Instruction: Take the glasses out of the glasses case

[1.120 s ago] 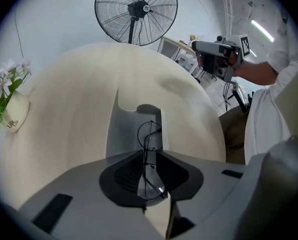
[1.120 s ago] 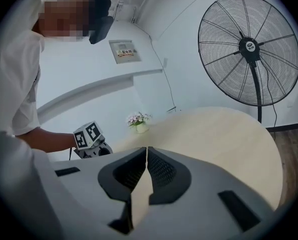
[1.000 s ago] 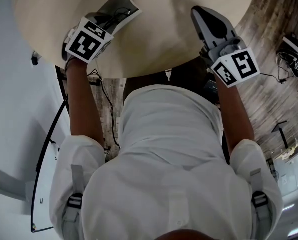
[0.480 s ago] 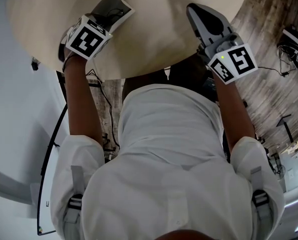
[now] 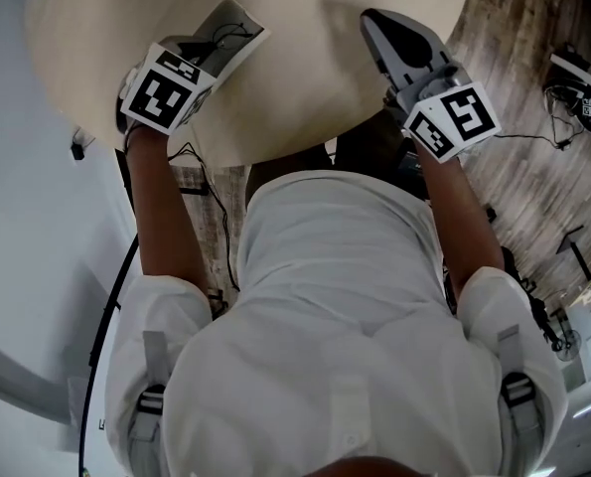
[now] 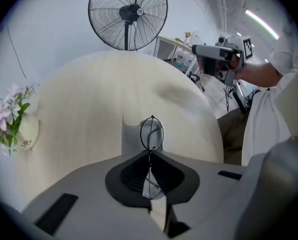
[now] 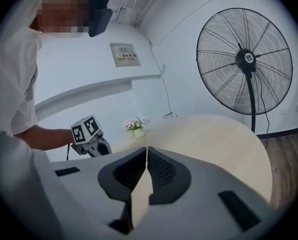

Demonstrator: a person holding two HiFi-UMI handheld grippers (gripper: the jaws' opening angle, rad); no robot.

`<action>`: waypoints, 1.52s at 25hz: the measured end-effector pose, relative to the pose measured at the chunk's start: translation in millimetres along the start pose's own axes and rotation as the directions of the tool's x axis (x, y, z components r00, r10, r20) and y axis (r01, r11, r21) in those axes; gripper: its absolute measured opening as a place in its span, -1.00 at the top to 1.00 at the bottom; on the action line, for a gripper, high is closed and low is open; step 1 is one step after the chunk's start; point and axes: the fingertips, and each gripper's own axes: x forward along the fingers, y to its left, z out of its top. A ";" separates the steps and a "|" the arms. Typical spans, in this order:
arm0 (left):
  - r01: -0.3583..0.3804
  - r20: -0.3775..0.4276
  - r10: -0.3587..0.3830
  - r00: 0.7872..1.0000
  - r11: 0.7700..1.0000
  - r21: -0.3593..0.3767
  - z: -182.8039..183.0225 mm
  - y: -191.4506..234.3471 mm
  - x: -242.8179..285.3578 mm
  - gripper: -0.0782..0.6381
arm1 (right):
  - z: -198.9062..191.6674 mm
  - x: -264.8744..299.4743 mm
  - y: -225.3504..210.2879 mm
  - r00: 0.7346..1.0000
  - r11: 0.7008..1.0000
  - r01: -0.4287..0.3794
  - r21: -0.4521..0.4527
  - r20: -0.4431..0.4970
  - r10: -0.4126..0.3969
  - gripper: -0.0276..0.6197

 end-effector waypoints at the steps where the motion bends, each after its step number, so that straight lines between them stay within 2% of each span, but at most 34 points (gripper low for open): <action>1: -0.002 0.030 0.002 1.000 1.000 -0.005 5.3 0.4 -10.0 0.70 | 5.0 -1.6 3.2 1.000 1.000 0.002 -0.009 0.005 -0.002 0.83; 3: 0.000 0.123 0.005 0.992 0.999 -0.038 20.4 4.3 -34.1 0.70 | 16.4 -3.2 9.1 1.000 0.999 0.008 -0.035 0.019 -0.007 0.83; 4: 0.003 0.189 0.009 0.982 0.998 -0.064 30.9 8.3 -48.9 0.70 | 23.3 -3.1 11.7 1.000 0.999 0.011 -0.053 0.029 -0.009 0.83; 7: -0.024 0.357 0.063 0.932 0.993 -0.112 58.5 22.5 -98.9 0.70 | 48.1 -4.7 22.1 0.998 0.995 0.024 -0.096 0.067 -0.018 0.83; 10: -0.073 0.454 0.117 0.883 0.991 -0.112 69.7 27.2 -147.3 0.70 | 75.3 -14.0 38.7 0.994 0.990 0.040 -0.132 0.105 -0.026 0.83; 12: -0.101 0.523 0.146 0.840 0.988 -0.113 76.4 27.3 -180.6 0.70 | 97.7 -22.7 48.5 0.989 0.986 0.058 -0.156 0.146 -0.035 0.83; 16: -0.138 0.675 0.190 0.713 0.982 -0.130 90.6 19.8 -246.6 0.71 | 145.5 -47.8 61.3 0.969 0.971 0.093 -0.220 0.245 -0.038 0.83; 19: -0.159 0.763 0.225 0.606 0.974 -0.161 94.7 3.6 -288.2 0.71 | 171.2 -72.9 69.0 0.953 0.961 0.105 -0.258 0.303 -0.023 0.83; 22: -0.144 0.832 0.243 0.498 0.970 -0.197 93.3 -22.8 -320.1 0.71 | 183.9 -104.8 73.2 0.941 0.956 0.108 -0.272 0.340 -0.010 0.83; 24: -0.130 0.871 0.259 0.418 0.966 -0.225 88.6 -41.9 -338.8 0.71 | 187.6 -126.8 75.4 0.936 0.953 0.107 -0.282 0.353 -0.001 0.83; 27: -0.171 0.904 0.307 0.298 0.949 -0.266 77.7 -73.3 -365.5 0.71 | 190.9 -156.6 83.8 0.930 0.945 0.094 -0.312 0.365 0.029 0.83; 29: -0.187 0.908 0.340 0.244 0.935 -0.300 71.2 -96.3 -376.4 0.71 | 191.3 -178.1 91.6 0.925 0.938 0.086 -0.335 0.378 0.050 0.83; 34: -0.163 0.915 0.381 0.133 0.919 -0.359 58.1 -150.8 -377.9 0.71 | 176.3 -229.1 102.8 0.920 0.935 0.068 -0.349 0.385 0.076 0.83; 38: -0.125 0.920 0.390 0.024 0.915 -0.385 40.9 -193.8 -376.7 0.71 | 159.0 -264.3 111.8 0.915 0.940 0.050 -0.337 0.392 0.092 0.83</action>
